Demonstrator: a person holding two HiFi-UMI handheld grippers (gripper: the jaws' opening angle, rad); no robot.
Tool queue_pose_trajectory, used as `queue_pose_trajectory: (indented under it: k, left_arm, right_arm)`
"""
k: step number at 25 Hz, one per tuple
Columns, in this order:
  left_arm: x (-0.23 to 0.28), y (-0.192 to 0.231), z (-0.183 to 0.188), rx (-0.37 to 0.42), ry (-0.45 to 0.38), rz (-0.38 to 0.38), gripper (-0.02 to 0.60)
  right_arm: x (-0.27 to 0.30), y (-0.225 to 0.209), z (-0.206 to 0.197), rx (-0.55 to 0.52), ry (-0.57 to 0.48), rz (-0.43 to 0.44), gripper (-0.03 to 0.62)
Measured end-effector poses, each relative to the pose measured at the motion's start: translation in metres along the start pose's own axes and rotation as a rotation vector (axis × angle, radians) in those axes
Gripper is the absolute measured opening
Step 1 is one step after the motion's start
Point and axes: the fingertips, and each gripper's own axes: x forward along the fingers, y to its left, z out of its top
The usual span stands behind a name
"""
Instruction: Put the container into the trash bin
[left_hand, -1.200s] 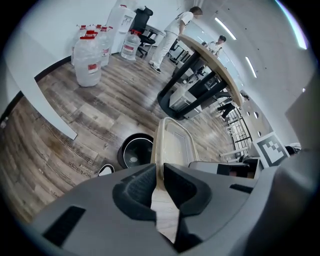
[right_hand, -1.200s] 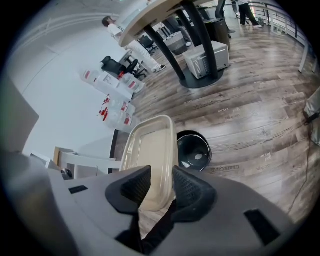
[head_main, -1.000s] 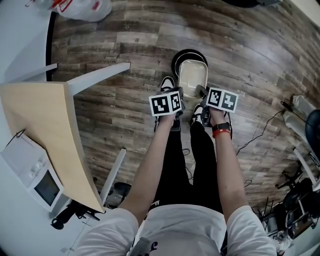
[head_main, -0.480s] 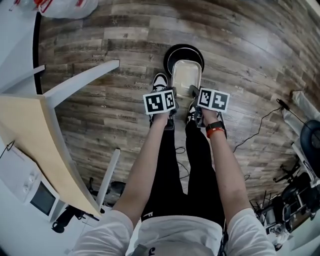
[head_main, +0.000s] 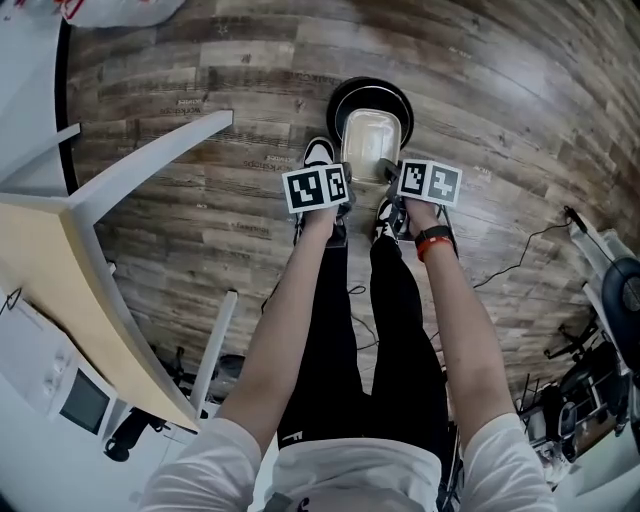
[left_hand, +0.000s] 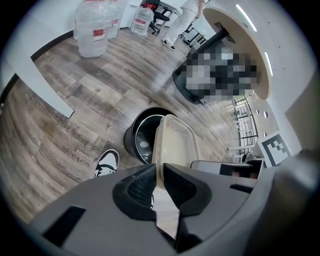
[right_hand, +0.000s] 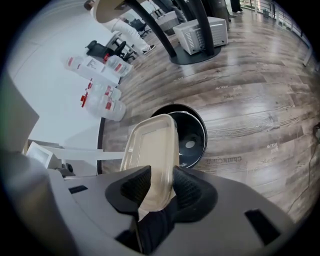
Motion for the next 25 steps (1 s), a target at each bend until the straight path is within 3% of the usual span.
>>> queue_pose_trajectory:
  k: [7,12,25]
  left_arm:
    - [0.028,0.016,0.003,0.007,0.003,0.003,0.058]
    - [0.045,0.02,0.015,0.035,-0.024,-0.014,0.059]
    - [0.085,0.025,0.035,0.121,-0.036,-0.021,0.06]
  right_arm:
    - [0.026,-0.014,0.002,0.035,-0.049,0.011,0.158]
    - [0.039,-0.022,0.013,0.051,-0.122,0.023,0.161]
    - [0.067,-0.041,0.036,0.049,-0.191,0.02,0.161]
